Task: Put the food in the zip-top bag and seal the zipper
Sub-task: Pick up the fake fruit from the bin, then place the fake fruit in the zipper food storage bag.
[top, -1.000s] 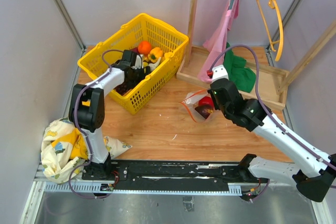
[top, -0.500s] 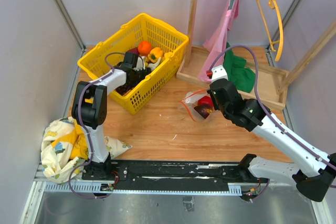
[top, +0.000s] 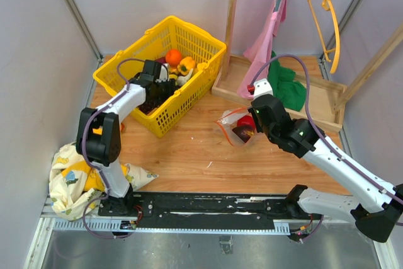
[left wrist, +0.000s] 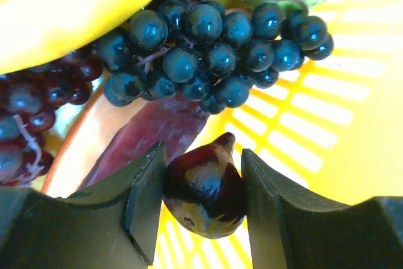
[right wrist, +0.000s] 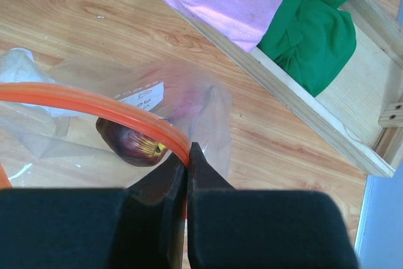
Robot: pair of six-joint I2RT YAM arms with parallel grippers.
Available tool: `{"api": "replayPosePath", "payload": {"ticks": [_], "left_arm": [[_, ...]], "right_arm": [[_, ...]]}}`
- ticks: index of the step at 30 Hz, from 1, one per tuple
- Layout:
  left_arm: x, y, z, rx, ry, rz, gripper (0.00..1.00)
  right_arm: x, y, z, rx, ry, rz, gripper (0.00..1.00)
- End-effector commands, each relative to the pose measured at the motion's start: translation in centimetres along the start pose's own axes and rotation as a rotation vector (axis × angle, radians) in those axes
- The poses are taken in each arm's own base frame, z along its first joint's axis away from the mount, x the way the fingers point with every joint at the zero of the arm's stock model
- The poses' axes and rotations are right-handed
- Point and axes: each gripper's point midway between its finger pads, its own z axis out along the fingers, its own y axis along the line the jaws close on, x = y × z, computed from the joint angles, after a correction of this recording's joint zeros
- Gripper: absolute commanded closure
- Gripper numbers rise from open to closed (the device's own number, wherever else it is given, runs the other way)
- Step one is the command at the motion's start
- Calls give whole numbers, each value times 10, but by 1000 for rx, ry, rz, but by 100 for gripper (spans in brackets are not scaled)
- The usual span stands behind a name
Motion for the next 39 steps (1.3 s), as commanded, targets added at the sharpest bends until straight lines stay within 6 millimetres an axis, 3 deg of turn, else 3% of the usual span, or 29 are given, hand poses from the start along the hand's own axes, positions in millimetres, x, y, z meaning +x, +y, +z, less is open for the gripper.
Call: {"api": "replayPosePath", "payload": {"ticks": [1,9,17,23,27,35,39], "left_arm": [[-20,1,-33,-59,-101,28,60],[-45,19,-83,-218,-274,29,63],[-73,-5,-158,-159,-501,39,66],[-75,-43,-197,-19,-577,86,66],[-71,-84,-225,109,-629,160,66],[-50,-149,-256,311,-667,277,66],[-27,-191,-261,449,-658,354,66]], "right_arm": [[-6,-3,-3,3,-23,40,99],[-5,0,-2,-6,-17,43,99],[-8,3,-3,-23,-18,51,99],[-10,6,-3,-38,-18,59,99],[-12,9,-2,-47,-18,61,99],[-14,11,-2,-56,-23,71,99],[-16,13,-1,-67,-27,75,99]]}}
